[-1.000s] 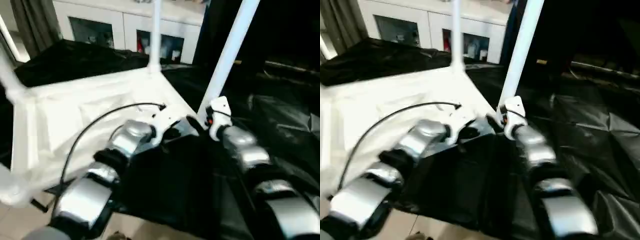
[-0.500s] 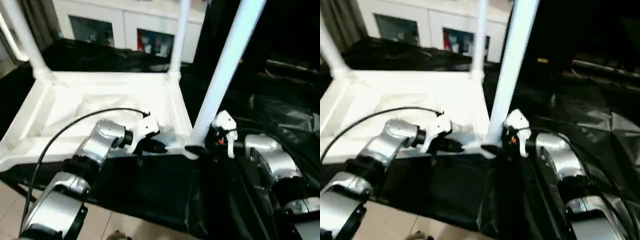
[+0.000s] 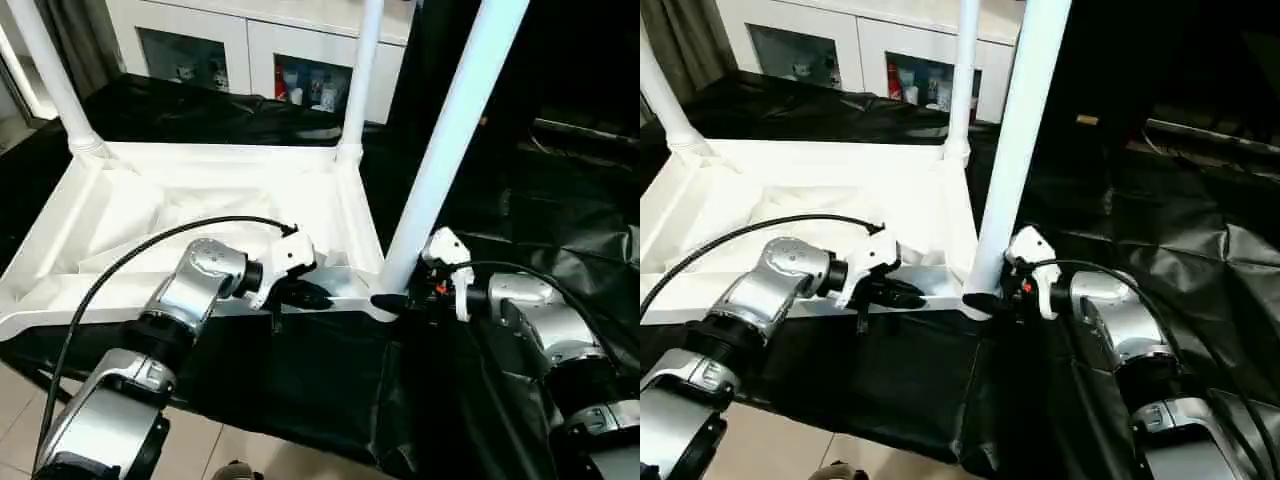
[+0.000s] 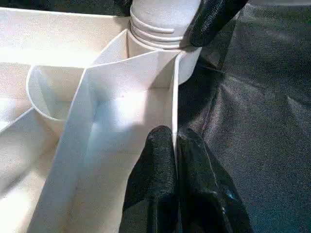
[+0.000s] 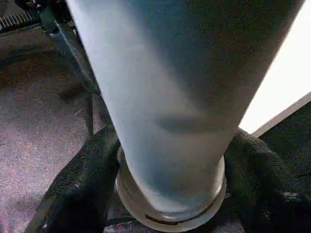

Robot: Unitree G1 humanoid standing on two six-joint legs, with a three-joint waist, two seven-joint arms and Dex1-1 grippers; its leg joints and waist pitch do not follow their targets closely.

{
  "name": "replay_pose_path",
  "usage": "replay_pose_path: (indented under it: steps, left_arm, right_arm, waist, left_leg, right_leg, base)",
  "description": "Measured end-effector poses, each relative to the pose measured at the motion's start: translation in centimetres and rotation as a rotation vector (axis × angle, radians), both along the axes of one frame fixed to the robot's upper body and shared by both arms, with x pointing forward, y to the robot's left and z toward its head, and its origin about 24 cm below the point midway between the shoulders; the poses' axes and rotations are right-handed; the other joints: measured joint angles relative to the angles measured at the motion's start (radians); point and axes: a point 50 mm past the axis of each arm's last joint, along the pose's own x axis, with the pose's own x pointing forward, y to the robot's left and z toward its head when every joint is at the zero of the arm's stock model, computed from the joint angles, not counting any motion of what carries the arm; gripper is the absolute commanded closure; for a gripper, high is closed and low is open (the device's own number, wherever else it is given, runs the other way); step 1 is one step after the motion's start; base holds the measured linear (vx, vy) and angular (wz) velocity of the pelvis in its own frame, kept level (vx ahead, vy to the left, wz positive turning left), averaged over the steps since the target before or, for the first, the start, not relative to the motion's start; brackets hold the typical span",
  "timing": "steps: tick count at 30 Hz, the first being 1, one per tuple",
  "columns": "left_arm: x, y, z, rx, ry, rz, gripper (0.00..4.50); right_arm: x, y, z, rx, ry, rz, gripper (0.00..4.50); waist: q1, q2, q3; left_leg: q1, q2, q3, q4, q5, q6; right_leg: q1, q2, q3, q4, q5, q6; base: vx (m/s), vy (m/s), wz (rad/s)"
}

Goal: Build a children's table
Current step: Rotate leg to tighten

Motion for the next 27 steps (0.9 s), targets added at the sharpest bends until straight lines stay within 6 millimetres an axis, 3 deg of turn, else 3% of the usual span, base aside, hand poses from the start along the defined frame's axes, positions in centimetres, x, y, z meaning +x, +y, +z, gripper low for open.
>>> replay_pose_path:
  steps: [8, 14, 20, 27]
  left_arm:
    - [-0.1, 0.2, -0.1, 0.003, 0.009, 0.008, 4.5]
    - [0.0, 0.3, -0.1, 0.0, -0.004, 0.049, 4.5]
    - [1.9, -3.0, -0.9, 0.008, -0.09, 0.292, 4.5]
    - [2.7, -5.9, -1.0, 0.022, -0.12, 0.422, 4.5]
  right_arm:
    - [0.0, 0.1, -0.1, 0.003, 0.002, -0.001, 1.75]
    - [0.4, 0.9, -0.8, 0.051, 0.002, -0.106, 1.76]
    - [3.1, 2.7, -1.9, 0.129, 0.015, -0.615, 1.77]
    - [4.6, 3.8, -1.9, 0.097, 0.004, -0.9, 1.77]
  waist:
    - [0.0, 0.0, 0.0]
    - [-0.015, -0.002, -0.001]
    - [-0.024, -0.002, -0.001]
    - [-0.016, -0.001, -0.001]
  left_leg:
    - [0.0, 0.0, 0.0, 0.0, 0.0, 0.0]
    - [0.002, 0.001, 0.0, 0.002, 0.0, 0.0]
    - [0.009, 0.0, 0.0, 0.005, 0.0, -0.001]
    - [0.01, -0.001, -0.001, 0.005, 0.0, -0.001]
  right_leg:
    - [0.0, 0.0, 0.0, 0.0, 0.0, 0.0]
    - [0.001, 0.0, 0.0, 0.003, 0.001, -0.001]
    - [0.009, 0.0, 0.001, 0.0, 0.0, 0.0]
    - [0.012, -0.001, 0.001, -0.001, 0.001, -0.001]
  base:
    - [0.0, 0.0, 0.0]
    - [0.0, 0.0, 0.0]
    - [0.0, 0.0, 0.0]
    - [0.0, 0.0, 0.0]
